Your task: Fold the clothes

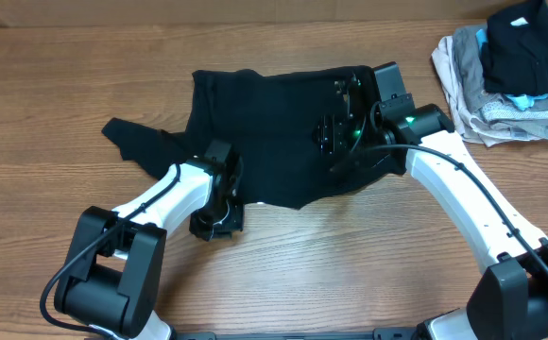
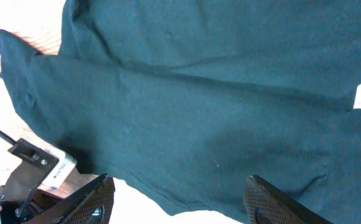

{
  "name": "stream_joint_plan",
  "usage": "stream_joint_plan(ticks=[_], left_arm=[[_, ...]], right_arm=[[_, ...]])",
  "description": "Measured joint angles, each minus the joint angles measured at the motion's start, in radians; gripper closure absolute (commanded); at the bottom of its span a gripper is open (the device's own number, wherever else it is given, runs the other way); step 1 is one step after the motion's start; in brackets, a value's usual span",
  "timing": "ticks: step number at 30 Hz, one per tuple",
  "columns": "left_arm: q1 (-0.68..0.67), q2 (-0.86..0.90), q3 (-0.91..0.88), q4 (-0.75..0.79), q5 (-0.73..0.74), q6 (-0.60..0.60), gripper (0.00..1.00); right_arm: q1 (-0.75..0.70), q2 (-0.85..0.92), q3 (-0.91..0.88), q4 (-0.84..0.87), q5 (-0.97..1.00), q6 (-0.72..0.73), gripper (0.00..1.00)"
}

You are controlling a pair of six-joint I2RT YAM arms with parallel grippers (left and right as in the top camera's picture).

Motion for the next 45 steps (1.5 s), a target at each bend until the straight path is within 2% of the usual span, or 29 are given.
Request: stream_joint_plan(ticks=[3, 4, 6, 7, 9, 11, 17, 28, 29, 30, 31, 39, 45], left_arm=[[0.000, 0.001, 0.013, 0.048, 0.005, 0.000, 0.93], [0.000, 0.003, 0.021, 0.069, 0.002, 0.001, 0.83], [-0.002, 0.004, 0.035, 0.116, -0.013, 0.003, 0.49], [-0.003, 0.004, 0.040, 0.146, -0.024, 0.008, 0.41], [-0.007, 0.004, 0.047, 0.199, -0.047, 0.009, 0.38], [-0.007, 0.004, 0.050, 0.230, -0.061, 0.011, 0.40], [-0.007, 0.005, 0.050, 0.273, -0.085, 0.014, 0.57], [-0.033, 0.059, 0.088, 0.263, -0.130, 0.016, 0.57], [-0.034, 0.067, 0.096, 0.263, -0.134, 0.015, 0.67], [-0.035, 0.072, 0.101, 0.262, -0.138, 0.011, 0.89], [-0.035, 0.078, 0.106, 0.261, -0.150, 0.009, 0.95], [-0.031, 0.106, 0.134, 0.236, -0.164, 0.011, 0.96], [-0.031, 0.115, 0.158, 0.141, -0.130, 0.011, 0.96]], right_arm=[[0.000, 0.000, 0.000, 0.002, 0.000, -0.004, 0.29], [0.000, 0.000, 0.000, 0.002, 0.000, -0.005, 0.28], [0.000, 0.000, 0.000, 0.002, 0.000, -0.006, 0.25], [0.000, 0.000, 0.000, 0.002, 0.000, -0.009, 0.25], [0.000, 0.000, 0.000, 0.002, 0.000, -0.011, 0.25], [0.000, 0.000, 0.000, 0.001, 0.000, -0.013, 0.24], [0.000, 0.000, 0.000, 0.002, 0.000, -0.014, 0.25], [0.000, 0.000, 0.000, 0.002, 0.000, -0.017, 0.25], [0.000, 0.000, 0.000, 0.002, 0.000, -0.017, 0.25], [0.000, 0.000, 0.000, 0.002, 0.000, -0.017, 0.25], [0.000, 0.000, 0.000, 0.002, 0.001, -0.017, 0.25], [0.000, 0.000, 0.000, 0.002, 0.001, -0.017, 0.25], [0.000, 0.000, 0.000, 0.002, 0.005, -0.018, 0.25]])
